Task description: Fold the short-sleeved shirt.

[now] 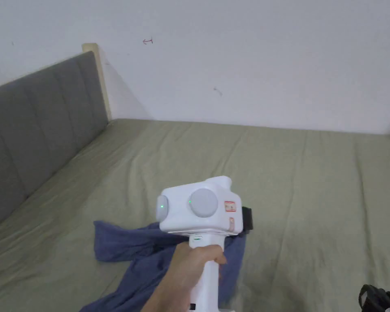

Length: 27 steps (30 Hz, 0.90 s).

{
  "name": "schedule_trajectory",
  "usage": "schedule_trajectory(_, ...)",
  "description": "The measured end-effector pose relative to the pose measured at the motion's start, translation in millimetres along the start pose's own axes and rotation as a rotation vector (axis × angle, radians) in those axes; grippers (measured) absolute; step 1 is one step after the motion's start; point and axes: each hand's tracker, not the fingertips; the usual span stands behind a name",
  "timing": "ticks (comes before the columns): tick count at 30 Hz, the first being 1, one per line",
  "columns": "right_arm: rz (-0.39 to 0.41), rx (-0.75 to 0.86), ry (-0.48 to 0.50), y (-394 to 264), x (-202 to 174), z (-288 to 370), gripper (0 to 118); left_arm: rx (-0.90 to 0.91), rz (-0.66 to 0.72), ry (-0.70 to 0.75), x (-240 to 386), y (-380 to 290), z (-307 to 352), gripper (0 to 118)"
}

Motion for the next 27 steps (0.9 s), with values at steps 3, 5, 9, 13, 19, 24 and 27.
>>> schedule_trajectory(3, -0.033, 0.060, -0.072, 13, 28, 24, 0, -0.058, -0.112, -0.165, 84, -18, -21, 3)
schedule_trajectory(5, -0.050, 0.098, -0.123, 20, 49, 41, 0, -0.104, -0.275, -0.237, 139, -46, -32, 3)
schedule_trajectory(9, -0.067, 0.136, -0.240, 25, 86, 65, 0, -0.235, -0.358, -0.349, 187, -107, -59, 3)
schedule_trajectory(13, -0.132, 0.129, -0.271, 19, 105, 75, 0, -0.329, -0.454, -0.265, 194, -153, -92, 4)
schedule_trajectory(19, -0.139, 0.076, -0.276, 8, 105, 66, 0, -0.364, -0.422, -0.169, 173, -148, -102, 99)
schedule_trajectory(24, -0.136, 0.044, -0.221, 6, 91, 55, 0, -0.272, -0.357, -0.119, 147, -119, -66, 109)
schedule_trajectory(27, -0.119, 0.029, -0.183, 2, 79, 50, 0, -0.212, -0.306, -0.054, 117, -114, -45, 12)
